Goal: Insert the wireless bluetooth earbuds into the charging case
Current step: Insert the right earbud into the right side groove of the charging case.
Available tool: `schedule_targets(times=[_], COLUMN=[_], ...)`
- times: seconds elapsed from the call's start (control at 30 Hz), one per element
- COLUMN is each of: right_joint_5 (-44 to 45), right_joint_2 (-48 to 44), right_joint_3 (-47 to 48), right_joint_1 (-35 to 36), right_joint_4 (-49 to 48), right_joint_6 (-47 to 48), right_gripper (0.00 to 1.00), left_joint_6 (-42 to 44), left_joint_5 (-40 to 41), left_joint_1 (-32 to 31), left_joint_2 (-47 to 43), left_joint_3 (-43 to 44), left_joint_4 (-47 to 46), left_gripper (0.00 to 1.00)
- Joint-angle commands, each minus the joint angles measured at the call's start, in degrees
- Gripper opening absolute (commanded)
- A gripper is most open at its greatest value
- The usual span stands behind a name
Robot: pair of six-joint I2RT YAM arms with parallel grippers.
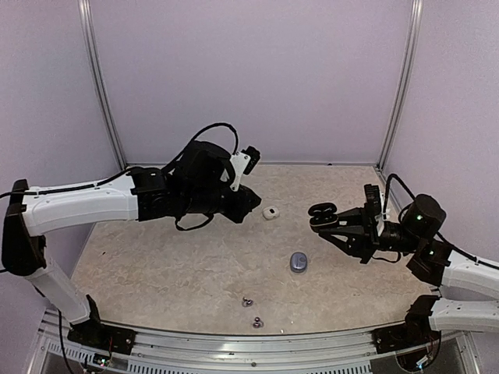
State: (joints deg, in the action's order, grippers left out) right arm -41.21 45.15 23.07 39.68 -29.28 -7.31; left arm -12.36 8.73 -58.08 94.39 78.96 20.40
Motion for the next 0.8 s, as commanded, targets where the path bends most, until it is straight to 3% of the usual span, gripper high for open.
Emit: schedule_targets(times=[0.0, 0.3, 0.53, 0.77], right_joint_5=[-0.92, -0.23, -1.62, -1.86], right_joint_2=[1.41, 5.67, 9.52, 10.64], right_joint_3=[2.85, 5.71, 7.21, 7.41], right_joint_1=[0.46, 2.54, 4.42, 6.04], right_joint_4=[-5.79, -7.59, -9.53, -10.46], right_joint_6=[5.54, 8.91, 3.76, -0.04], right_gripper=[0.00, 0.00, 0.00, 0.00], left_joint_6=[5.45, 16.93, 20.79, 25.12], left_joint_5=[2.79, 1.33, -5.25, -4.21], left_joint_1=[-2.58, -11.57, -15.60, -19.47], left_joint_2=[-9.64, -17.87, -16.22, -10.52], left_joint_3=[-7.10, -10.43, -9.18, -4.08], left_joint_4=[-17.30, -29.71, -34.09, -31.14], left_gripper=[0.11, 0.11, 0.10, 0.09])
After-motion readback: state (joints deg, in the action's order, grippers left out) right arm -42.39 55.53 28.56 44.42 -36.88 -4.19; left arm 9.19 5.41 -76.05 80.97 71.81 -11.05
